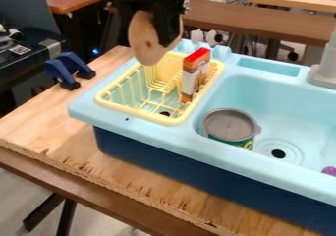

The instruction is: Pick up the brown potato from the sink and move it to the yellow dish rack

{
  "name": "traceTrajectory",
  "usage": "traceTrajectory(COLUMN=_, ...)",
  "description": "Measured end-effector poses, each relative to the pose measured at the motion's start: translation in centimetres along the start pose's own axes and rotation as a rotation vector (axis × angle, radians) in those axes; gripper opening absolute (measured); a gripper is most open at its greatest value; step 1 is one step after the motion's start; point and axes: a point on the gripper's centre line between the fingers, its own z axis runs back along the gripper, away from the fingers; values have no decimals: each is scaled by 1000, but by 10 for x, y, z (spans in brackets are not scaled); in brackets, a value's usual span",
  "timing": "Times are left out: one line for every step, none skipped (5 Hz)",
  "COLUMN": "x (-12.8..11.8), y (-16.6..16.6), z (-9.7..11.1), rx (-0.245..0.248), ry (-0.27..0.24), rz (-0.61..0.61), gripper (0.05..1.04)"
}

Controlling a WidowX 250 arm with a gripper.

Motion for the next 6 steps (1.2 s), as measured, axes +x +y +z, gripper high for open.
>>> traceTrajectory(x=-5, y=4, z=-3, rx=16, ry=24, rz=10, gripper=676)
traceTrajectory(x=-13, y=17, z=-3, rx=101, ry=53, rz=49, gripper=676)
traceTrajectory(x=-9, y=31, z=-26, rx=169, ry=73, rz=95, gripper=676)
traceTrajectory(x=-4, y=40, z=-34, rx=174, ry=55, rz=101, gripper=676)
traceTrajectory(x=-2, y=51, z=-44, rx=164, ry=47, rz=124, gripper=676)
traceTrajectory(x=2, y=60, z=-56, rx=150, ry=64, rz=134, gripper=676)
